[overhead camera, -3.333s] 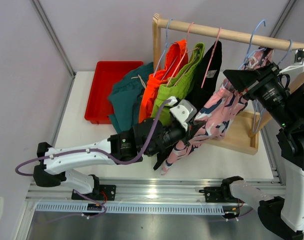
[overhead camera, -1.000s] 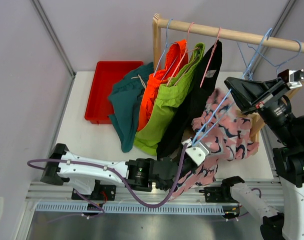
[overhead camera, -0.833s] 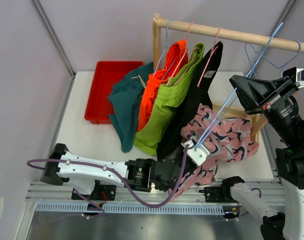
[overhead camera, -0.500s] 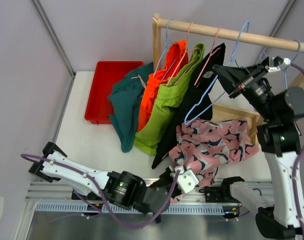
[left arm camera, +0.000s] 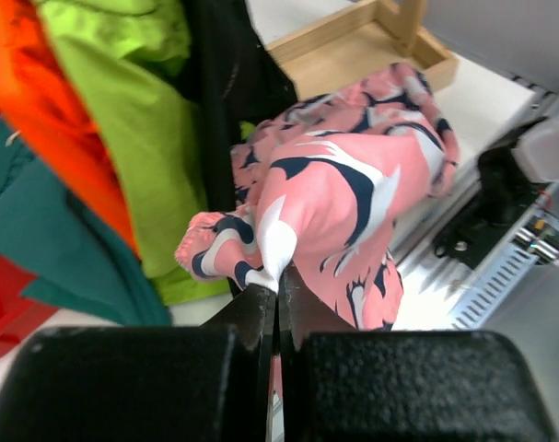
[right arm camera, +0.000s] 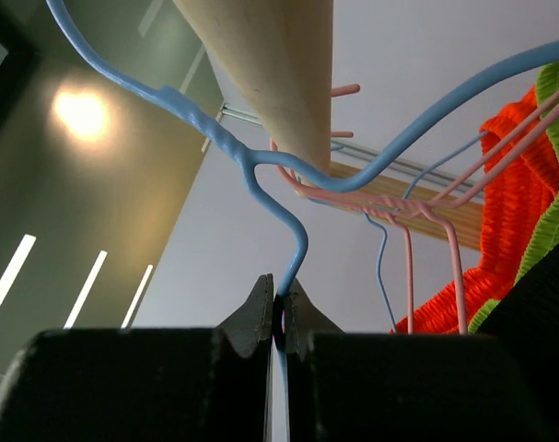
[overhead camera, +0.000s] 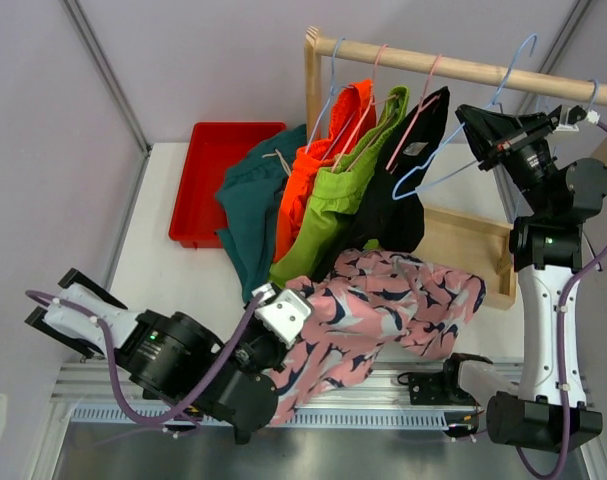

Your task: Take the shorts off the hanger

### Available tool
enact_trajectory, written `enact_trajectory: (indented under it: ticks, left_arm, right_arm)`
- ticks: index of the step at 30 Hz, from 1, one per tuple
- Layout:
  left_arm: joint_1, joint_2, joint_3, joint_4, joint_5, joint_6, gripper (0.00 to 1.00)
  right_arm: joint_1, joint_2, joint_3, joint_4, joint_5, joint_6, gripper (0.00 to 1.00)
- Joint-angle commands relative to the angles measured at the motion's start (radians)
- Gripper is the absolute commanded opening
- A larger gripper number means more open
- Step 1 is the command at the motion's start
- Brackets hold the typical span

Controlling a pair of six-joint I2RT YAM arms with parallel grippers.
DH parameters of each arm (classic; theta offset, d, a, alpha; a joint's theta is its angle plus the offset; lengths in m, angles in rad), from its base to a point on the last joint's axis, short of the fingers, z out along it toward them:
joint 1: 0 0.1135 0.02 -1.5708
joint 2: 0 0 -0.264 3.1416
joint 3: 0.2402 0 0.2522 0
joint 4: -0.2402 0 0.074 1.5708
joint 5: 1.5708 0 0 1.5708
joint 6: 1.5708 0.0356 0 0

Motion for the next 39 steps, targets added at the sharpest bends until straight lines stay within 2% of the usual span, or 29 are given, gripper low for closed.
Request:
enact_trajectory:
  ticks: [1, 4, 6, 7, 8, 9, 10, 11, 12, 14, 16, 17, 23, 28, 31, 33, 34, 36, 37, 39]
  left_arm:
    - [0.018, -0.047, 0.019, -0.299, -0.086, -0.138, 0.0]
    - [0.067, -0.129, 0.013, -0.296, -0.098, -0.125, 0.0]
    - [0.115, -0.187, -0.002, -0.205, -0.102, -0.015, 0.0]
    - [0.136, -0.208, -0.018, -0.137, -0.099, 0.054, 0.0]
    - [0.18, -0.233, -0.069, -0.057, -0.079, 0.214, 0.0]
    - [0.205, -0.256, -0.087, 0.098, -0.066, 0.292, 0.0]
    - [0.236, -0.305, -0.105, 0.179, -0.045, 0.367, 0.0]
    - [0.298, -0.331, -0.155, 0.259, -0.019, 0.511, 0.0]
    - [0.334, -0.354, -0.168, 0.388, 0.034, 0.571, 0.0]
    - [0.464, -0.399, -0.174, 0.477, 0.093, 0.707, 0.0]
    - [0.549, -0.382, -0.144, 0.523, 0.17, 0.795, 0.0]
    - [0.634, -0.365, -0.118, 0.525, 0.191, 0.819, 0.0]
    - [0.939, -0.269, 0.003, 0.569, 0.4, 0.895, 0.0]
    - [1.211, -0.171, 0.12, 0.594, 0.544, 0.885, 0.0]
    - [1.313, -0.06, 0.278, 0.575, 0.599, 0.85, 0.0]
    - [1.415, 0.022, 0.355, 0.569, 0.653, 0.831, 0.0]
    - [1.481, 0.05, 0.405, 0.574, 0.665, 0.817, 0.0]
    - [1.54, 0.11, 0.511, 0.577, 0.708, 0.8, 0.0]
    - [1.584, 0.174, 0.542, 0.569, 0.722, 0.79, 0.0]
    - [1.612, 0.247, 0.656, 0.565, 0.737, 0.791, 0.0]
  right_arm:
    - [-0.02, -0.024, -0.052, 0.129, -0.035, 0.038, 0.0]
    - [-0.024, -0.056, -0.112, 0.128, -0.047, 0.042, 0.0]
    - [-0.026, -0.094, -0.146, 0.119, -0.053, 0.039, 0.0]
    - [-0.027, -0.11, -0.164, 0.11, -0.053, 0.036, 0.0]
    - [-0.027, -0.123, -0.199, 0.102, -0.053, 0.026, 0.0]
    - [-0.027, -0.151, -0.213, 0.091, -0.053, 0.02, 0.0]
    - [-0.027, -0.163, -0.229, 0.07, -0.052, 0.012, 0.0]
    - [-0.027, -0.174, -0.251, 0.056, -0.053, 0.001, 0.0]
    - [-0.027, -0.192, -0.261, 0.027, -0.058, -0.016, 0.0]
    - [-0.027, -0.211, -0.285, 0.012, -0.058, -0.028, 0.0]
    - [-0.027, -0.238, -0.319, -0.005, -0.058, -0.039, 0.0]
    - [-0.027, -0.245, -0.327, -0.011, -0.06, -0.045, 0.0]
    - [-0.027, -0.272, -0.351, -0.073, -0.064, -0.1, 0.0]
    - [-0.027, -0.269, -0.354, -0.099, -0.075, -0.123, 0.0]
    - [-0.032, -0.266, -0.358, -0.116, -0.083, -0.137, 0.03]
    - [-0.035, -0.265, -0.359, -0.126, -0.096, -0.148, 0.19]
    - [-0.04, -0.265, -0.361, -0.134, -0.101, -0.152, 0.4]
    - [-0.043, -0.266, -0.368, -0.139, -0.113, -0.168, 0.64]
    - [-0.044, -0.268, -0.371, -0.136, -0.118, -0.169, 0.8]
    - [-0.044, -0.271, -0.374, -0.15, -0.13, -0.184, 0.91]
